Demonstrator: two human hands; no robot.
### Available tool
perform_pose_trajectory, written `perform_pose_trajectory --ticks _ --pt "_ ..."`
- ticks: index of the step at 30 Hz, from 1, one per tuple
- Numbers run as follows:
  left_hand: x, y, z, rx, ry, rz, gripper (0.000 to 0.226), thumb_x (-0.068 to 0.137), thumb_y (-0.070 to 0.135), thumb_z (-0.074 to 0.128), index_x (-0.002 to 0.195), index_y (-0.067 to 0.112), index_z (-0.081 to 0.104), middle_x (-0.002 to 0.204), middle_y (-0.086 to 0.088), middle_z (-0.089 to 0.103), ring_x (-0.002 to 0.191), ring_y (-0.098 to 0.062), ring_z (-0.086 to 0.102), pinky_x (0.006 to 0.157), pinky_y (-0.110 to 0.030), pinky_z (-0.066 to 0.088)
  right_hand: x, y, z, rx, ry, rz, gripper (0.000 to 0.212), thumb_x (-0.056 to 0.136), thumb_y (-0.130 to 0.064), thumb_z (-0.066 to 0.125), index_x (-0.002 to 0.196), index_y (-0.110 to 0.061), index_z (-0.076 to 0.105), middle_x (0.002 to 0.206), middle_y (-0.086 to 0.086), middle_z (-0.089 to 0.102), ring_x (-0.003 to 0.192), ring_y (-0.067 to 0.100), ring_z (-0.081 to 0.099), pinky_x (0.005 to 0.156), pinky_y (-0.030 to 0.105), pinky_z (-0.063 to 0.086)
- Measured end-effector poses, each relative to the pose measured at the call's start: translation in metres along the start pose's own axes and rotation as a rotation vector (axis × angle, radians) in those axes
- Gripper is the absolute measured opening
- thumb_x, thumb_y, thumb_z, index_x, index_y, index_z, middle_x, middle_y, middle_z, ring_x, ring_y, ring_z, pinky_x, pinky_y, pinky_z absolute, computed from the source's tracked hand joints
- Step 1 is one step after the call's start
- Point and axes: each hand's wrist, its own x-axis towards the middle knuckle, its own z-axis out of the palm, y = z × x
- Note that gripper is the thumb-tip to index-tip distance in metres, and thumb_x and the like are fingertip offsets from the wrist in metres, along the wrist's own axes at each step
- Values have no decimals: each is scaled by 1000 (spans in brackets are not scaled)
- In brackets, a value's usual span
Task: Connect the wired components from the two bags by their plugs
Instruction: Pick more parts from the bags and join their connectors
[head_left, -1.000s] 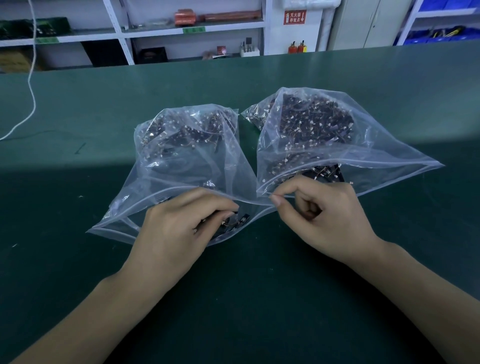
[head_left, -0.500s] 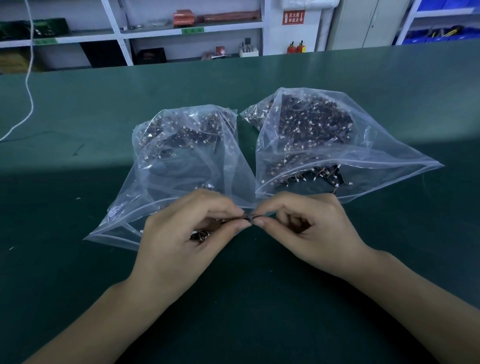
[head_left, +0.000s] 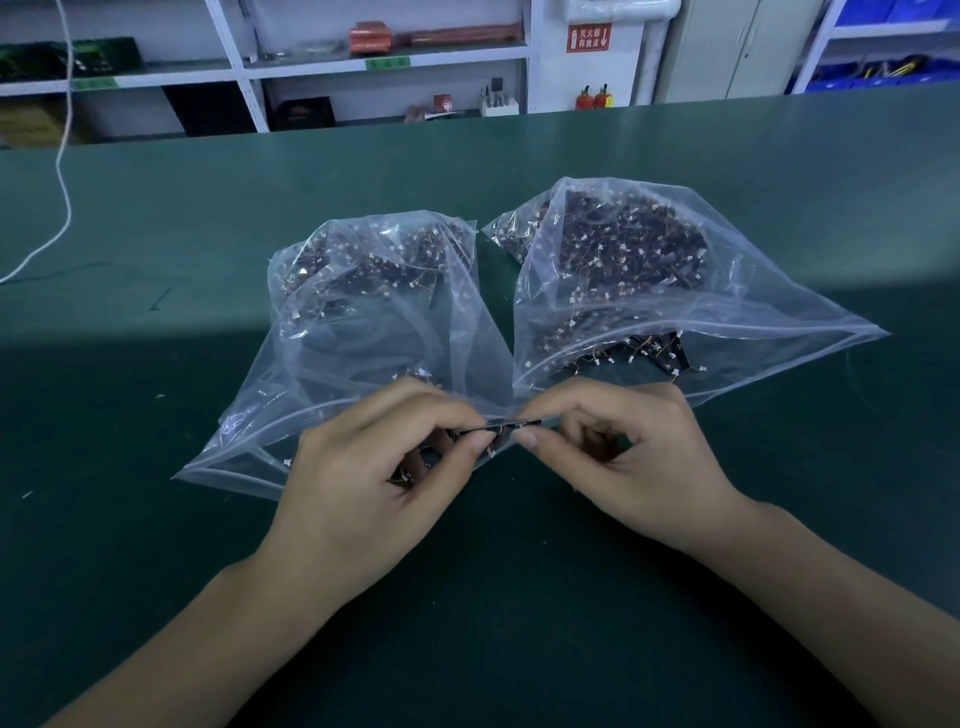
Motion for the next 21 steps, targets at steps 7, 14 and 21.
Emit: perform_pose_trajectory --ticks 7,14,21 --pt "-1 -1 0 -2 1 19 6 97 14 77 95 10 81 92 4 71 79 -12 69 65 -24 53 -1 -1 0 47 -23 39 5 98 -16 76 96 -11 78 57 -11 43 46 16 40 51 20 33" --pt "-2 -4 0 -2 -9 26 5 98 13 76 96 10 81 93 4 71 78 -13 68 64 -25 53 0 -1 0 48 -32 45 6 98 -15 76 97 -11 79 56 -8 44 47 17 40 52 21 32" --pt "-3 -5 1 3 -17 36 6 98 14 77 95 11 81 91 7 72 75 -13 68 62 -27 53 -2 0 0 47 -50 59 5 99 -16 75 96 -13 76 56 -10 46 45 19 41 50 22 33"
